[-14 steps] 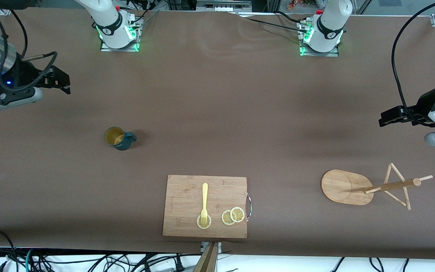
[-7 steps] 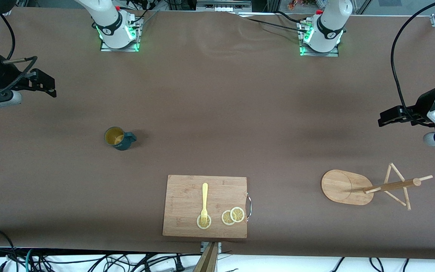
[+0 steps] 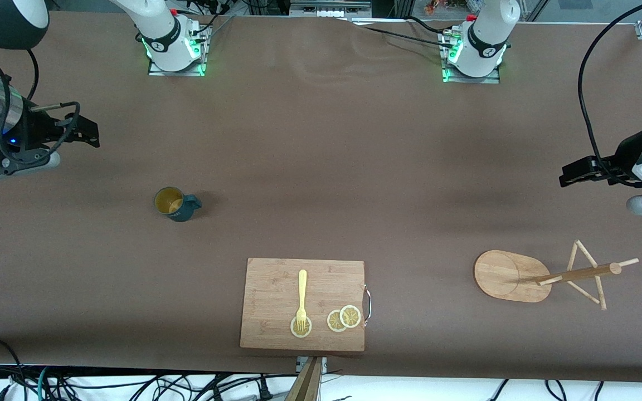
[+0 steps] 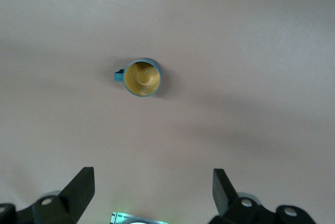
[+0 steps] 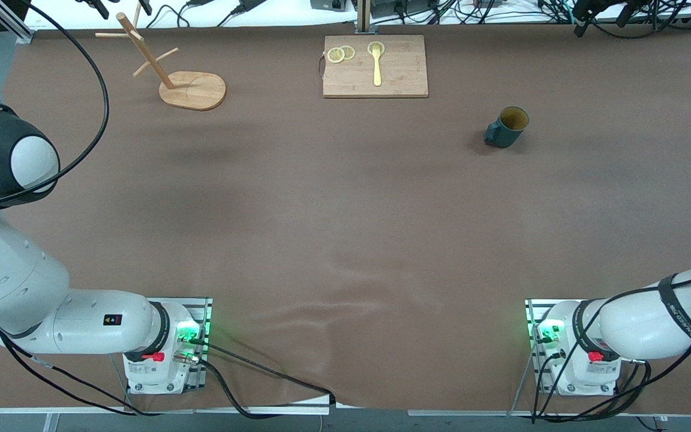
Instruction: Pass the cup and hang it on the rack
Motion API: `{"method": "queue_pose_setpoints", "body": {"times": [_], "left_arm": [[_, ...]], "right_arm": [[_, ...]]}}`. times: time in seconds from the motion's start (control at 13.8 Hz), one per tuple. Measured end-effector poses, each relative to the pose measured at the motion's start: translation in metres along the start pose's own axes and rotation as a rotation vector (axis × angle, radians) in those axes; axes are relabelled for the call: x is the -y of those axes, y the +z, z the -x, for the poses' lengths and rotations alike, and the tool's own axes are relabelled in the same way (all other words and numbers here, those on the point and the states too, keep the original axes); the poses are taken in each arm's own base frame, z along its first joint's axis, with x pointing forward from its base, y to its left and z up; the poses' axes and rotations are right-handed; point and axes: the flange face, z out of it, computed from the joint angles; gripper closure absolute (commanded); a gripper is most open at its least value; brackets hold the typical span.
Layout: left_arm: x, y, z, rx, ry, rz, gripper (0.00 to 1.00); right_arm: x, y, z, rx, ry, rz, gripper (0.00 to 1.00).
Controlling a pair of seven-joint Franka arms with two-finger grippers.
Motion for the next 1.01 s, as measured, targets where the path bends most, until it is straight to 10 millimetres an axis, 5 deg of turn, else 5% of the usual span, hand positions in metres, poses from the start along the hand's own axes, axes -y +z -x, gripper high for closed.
{"method": "queue_pose_setpoints", "body": {"times": [1.01], "left_arm": [[-0.0001, 0.0005, -0.0002, 0.001, 0.000, 0.000, 0.00]], "right_arm": [[-0.0007, -0.0072, -0.0008, -0.042, -0.029, 0.005, 0.00]]}}
